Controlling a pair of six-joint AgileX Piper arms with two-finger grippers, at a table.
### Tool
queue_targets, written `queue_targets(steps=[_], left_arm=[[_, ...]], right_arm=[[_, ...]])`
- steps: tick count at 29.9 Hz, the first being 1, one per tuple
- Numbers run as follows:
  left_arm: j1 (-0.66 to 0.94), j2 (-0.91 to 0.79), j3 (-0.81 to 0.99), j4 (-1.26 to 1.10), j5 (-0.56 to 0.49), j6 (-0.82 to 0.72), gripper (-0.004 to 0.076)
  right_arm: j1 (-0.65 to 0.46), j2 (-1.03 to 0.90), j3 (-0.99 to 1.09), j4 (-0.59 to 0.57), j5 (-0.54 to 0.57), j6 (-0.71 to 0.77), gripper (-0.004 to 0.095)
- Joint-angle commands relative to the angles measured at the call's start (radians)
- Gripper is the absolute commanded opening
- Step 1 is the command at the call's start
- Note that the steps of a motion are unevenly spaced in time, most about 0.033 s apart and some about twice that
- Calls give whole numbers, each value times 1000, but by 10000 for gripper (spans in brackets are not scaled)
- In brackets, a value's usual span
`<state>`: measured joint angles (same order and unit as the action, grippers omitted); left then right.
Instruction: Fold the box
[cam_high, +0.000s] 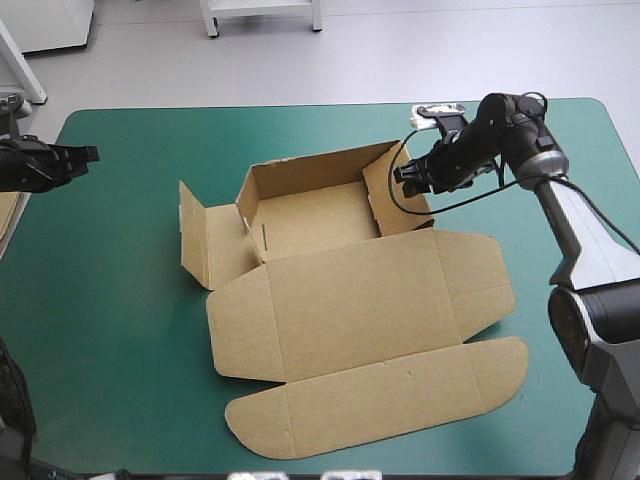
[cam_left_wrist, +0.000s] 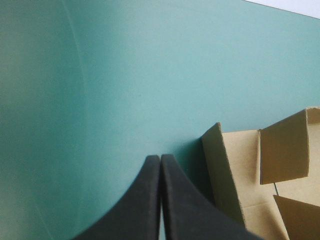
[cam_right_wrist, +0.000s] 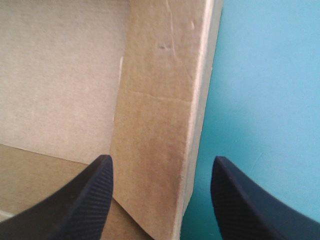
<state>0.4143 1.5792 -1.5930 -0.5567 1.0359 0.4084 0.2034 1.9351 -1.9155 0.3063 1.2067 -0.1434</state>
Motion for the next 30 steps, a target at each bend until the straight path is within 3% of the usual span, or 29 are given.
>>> queue_targets(steps=[1, 7, 14, 30], left_arm=[[-2, -42, -29, -49, -25, 8, -8], [-2, -41, -29, -49, -22, 8, -8], [-2, -41, -29, -51, -19, 8, -8], [-2, -3, -29, -62, -7, 16, -8]], right_arm=[[7, -69, -120, -21, 40, 25, 554], [84, -67, -156, -211, 40, 76, 554], [125, -52, -154, -297, 40, 129, 553], [127, 74, -150, -289, 40, 131, 488]])
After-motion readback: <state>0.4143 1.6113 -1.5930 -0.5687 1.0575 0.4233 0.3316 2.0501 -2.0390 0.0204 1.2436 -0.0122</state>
